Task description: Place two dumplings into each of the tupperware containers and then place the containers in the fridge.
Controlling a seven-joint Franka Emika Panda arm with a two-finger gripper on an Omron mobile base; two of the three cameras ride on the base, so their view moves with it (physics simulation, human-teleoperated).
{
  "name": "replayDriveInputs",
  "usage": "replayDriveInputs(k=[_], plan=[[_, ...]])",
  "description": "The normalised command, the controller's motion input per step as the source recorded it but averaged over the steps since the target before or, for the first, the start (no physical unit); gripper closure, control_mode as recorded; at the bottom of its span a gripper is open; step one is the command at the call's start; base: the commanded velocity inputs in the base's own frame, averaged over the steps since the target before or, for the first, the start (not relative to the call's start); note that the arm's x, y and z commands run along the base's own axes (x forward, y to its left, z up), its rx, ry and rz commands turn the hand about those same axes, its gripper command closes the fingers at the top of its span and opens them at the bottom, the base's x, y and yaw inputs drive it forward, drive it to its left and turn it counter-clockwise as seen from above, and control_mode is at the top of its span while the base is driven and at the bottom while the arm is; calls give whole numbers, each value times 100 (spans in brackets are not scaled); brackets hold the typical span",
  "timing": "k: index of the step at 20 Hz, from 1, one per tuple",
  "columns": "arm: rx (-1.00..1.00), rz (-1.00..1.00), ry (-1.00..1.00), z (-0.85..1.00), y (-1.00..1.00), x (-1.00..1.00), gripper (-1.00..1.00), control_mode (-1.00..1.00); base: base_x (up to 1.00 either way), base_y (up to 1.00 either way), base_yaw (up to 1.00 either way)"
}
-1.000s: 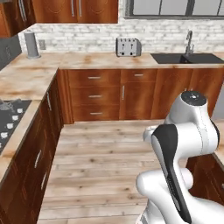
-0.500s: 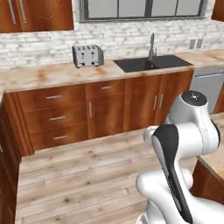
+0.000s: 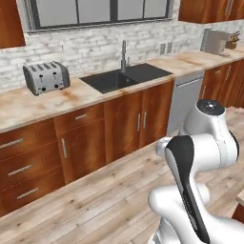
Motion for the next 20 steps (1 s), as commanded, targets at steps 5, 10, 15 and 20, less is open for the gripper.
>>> replayDriveInputs(k=[5, 10, 15, 20], plan=[[0, 0, 0, 0, 0, 0, -100, 100, 76, 5, -68], [0, 0, 0, 0, 0, 0, -100, 100, 96, 9, -57], [0, 0, 0, 0, 0, 0, -100, 100, 100, 9, -39], [0, 0, 0, 0, 0, 0, -100, 100, 100, 0, -44]])
